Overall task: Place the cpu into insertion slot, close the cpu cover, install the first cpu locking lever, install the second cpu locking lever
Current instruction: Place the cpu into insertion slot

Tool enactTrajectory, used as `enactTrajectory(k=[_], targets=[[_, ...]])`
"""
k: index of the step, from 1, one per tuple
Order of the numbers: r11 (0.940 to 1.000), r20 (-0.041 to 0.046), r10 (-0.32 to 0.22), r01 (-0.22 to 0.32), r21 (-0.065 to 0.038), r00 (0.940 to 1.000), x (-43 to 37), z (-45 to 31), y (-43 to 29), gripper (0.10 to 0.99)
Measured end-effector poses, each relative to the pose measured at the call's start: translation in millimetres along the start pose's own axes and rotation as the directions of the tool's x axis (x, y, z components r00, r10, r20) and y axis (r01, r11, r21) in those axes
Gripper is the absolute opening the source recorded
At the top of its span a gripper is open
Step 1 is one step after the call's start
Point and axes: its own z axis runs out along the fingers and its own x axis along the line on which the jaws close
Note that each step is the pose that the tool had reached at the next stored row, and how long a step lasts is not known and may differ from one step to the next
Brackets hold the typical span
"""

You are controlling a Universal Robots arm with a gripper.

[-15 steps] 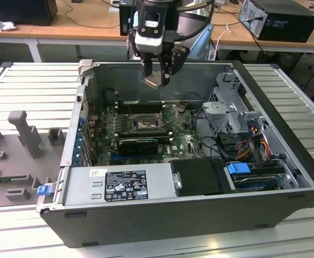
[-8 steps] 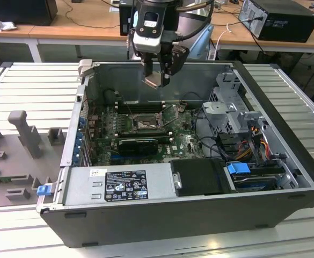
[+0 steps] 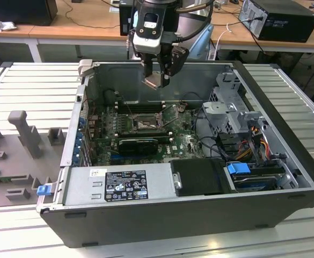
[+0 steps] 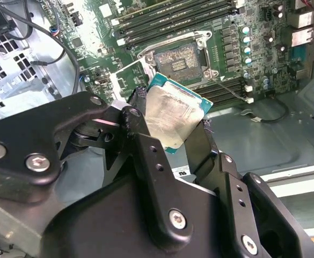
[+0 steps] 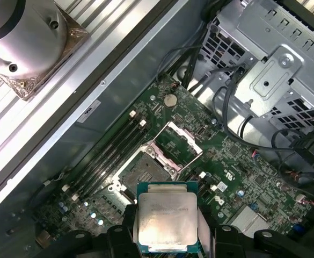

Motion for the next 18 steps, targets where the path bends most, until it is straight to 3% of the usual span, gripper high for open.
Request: enactTrajectory(k=[18], targets=[[0.9985,0.0047,0.054,-0.054,-0.001,0.9985,0.0,0.9,-0.1,0.529]])
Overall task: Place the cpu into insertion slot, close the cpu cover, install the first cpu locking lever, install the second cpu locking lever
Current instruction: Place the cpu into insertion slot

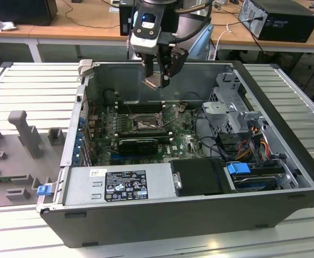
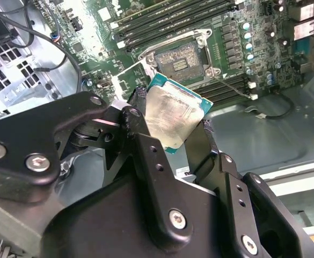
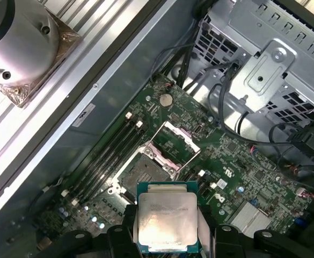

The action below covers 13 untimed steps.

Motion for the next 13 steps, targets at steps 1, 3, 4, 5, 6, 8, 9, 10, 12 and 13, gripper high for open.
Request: enactTrajectory(k=[1,3,4,5,6,8,9,10,12,13], targets=[[1.0000,0.0003,0.003,-0.003,0.000,1.0000,0.0,0.0,0.0,0.529],[1.0000,0.0009,0.010,-0.010,0.000,1.0000,0.0,0.1,0.0,0.529],[0.9999,0.0011,0.012,-0.012,0.000,0.9999,0.0,0.1,0.0,0.529],[0.9999,0.0014,0.015,-0.015,0.000,0.9999,0.0,0.1,0.0,0.529],[0.9998,0.0016,0.018,-0.018,0.000,0.9998,0.0,0.1,0.0,0.529],[0.9997,0.0022,0.025,-0.025,-0.001,0.9997,0.0,0.2,0.0,0.529],[0.9996,0.0024,0.028,-0.028,-0.001,0.9996,0.0,0.2,0.0,0.529],[0.9994,0.0030,0.035,-0.035,-0.001,0.9994,0.0,0.2,0.0,0.529],[0.9989,0.0040,0.046,-0.046,-0.001,0.9989,0.0,0.3,0.0,0.529],[0.9988,0.0043,0.049,-0.049,-0.001,0.9988,0.0,0.3,0.0,0.529]])
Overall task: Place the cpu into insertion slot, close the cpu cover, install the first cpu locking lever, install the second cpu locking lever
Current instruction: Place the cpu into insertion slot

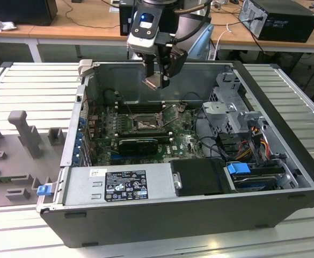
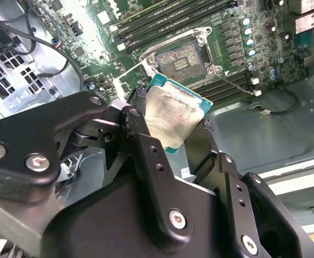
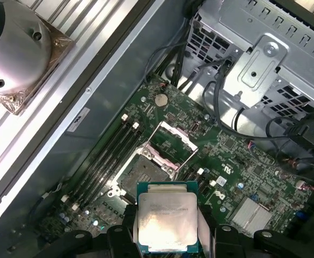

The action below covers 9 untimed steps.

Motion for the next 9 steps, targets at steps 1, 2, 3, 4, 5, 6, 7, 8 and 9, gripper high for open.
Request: enactTrajectory(k=[1,2,3,4,5,6,7,8,9], targets=[[1.0000,0.0003,0.003,-0.003,0.000,1.0000,0.0,0.0,0.0,0.529],[1.0000,0.0007,0.008,-0.008,0.000,1.0000,0.0,0.0,0.0,0.529],[0.9999,0.0010,0.011,-0.011,0.000,0.9999,0.0,0.0,0.0,0.529],[0.9999,0.0014,0.015,-0.015,0.000,0.9999,0.0,0.1,0.0,0.529],[0.9998,0.0018,0.020,-0.020,0.000,0.9998,0.0,0.1,0.0,0.529],[0.9997,0.0020,0.023,-0.023,0.000,0.9997,0.0,0.1,0.0,0.529],[0.9996,0.0025,0.029,-0.029,-0.001,0.9996,0.0,0.1,0.0,0.529],[0.9994,0.0031,0.036,-0.036,-0.001,0.9994,0.0,0.2,0.0,0.529],[0.9992,0.0035,0.040,-0.040,-0.001,0.9992,0.0,0.2,0.0,0.529]])
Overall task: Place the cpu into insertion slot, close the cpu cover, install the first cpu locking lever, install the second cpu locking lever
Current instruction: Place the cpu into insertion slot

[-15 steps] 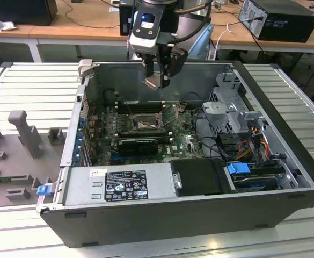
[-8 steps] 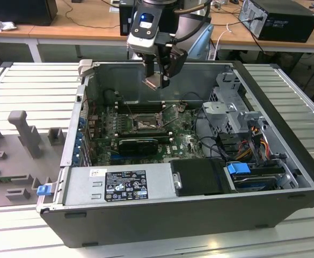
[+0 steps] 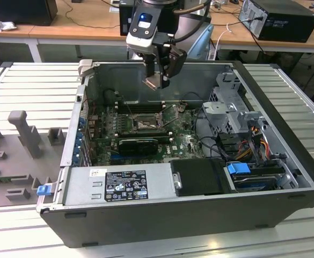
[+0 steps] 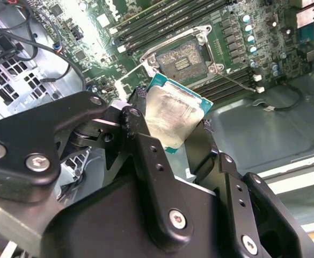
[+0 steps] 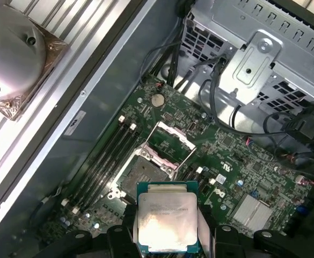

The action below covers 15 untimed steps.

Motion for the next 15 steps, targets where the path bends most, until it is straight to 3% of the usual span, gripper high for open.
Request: enactTrajectory(k=[15], targets=[[0.9977,0.0058,0.067,-0.067,-0.002,0.9977,0.0,0.5,0.0,0.529]])
